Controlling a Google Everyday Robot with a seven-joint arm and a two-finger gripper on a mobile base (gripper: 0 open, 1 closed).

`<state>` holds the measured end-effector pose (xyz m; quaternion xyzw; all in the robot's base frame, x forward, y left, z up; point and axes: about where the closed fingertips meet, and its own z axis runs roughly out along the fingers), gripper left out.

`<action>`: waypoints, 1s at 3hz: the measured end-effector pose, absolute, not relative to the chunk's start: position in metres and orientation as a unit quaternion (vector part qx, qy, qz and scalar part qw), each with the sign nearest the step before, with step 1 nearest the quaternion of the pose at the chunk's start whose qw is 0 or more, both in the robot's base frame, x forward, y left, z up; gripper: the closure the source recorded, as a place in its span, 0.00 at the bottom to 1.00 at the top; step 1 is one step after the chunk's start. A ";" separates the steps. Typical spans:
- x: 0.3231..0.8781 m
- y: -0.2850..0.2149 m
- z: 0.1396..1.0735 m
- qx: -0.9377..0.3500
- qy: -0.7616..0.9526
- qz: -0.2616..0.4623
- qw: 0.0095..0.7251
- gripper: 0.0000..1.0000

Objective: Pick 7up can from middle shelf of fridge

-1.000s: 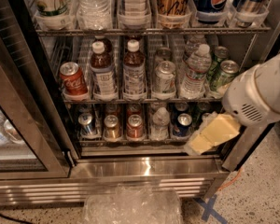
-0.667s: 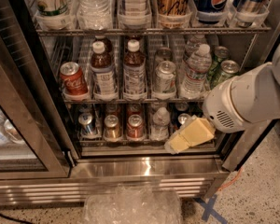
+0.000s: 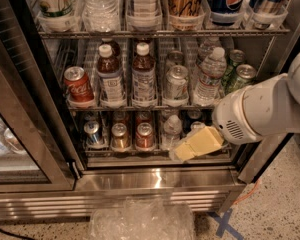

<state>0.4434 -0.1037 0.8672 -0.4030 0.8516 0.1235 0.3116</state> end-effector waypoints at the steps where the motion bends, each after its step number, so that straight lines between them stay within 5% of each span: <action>1: 0.442 -0.082 0.835 -0.340 0.859 0.183 0.336 0.00; 3: 0.445 -0.021 0.801 -0.197 0.862 0.261 0.388 0.00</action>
Offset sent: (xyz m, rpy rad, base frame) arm 0.0578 0.0594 -0.0352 0.5648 -0.1856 -0.5054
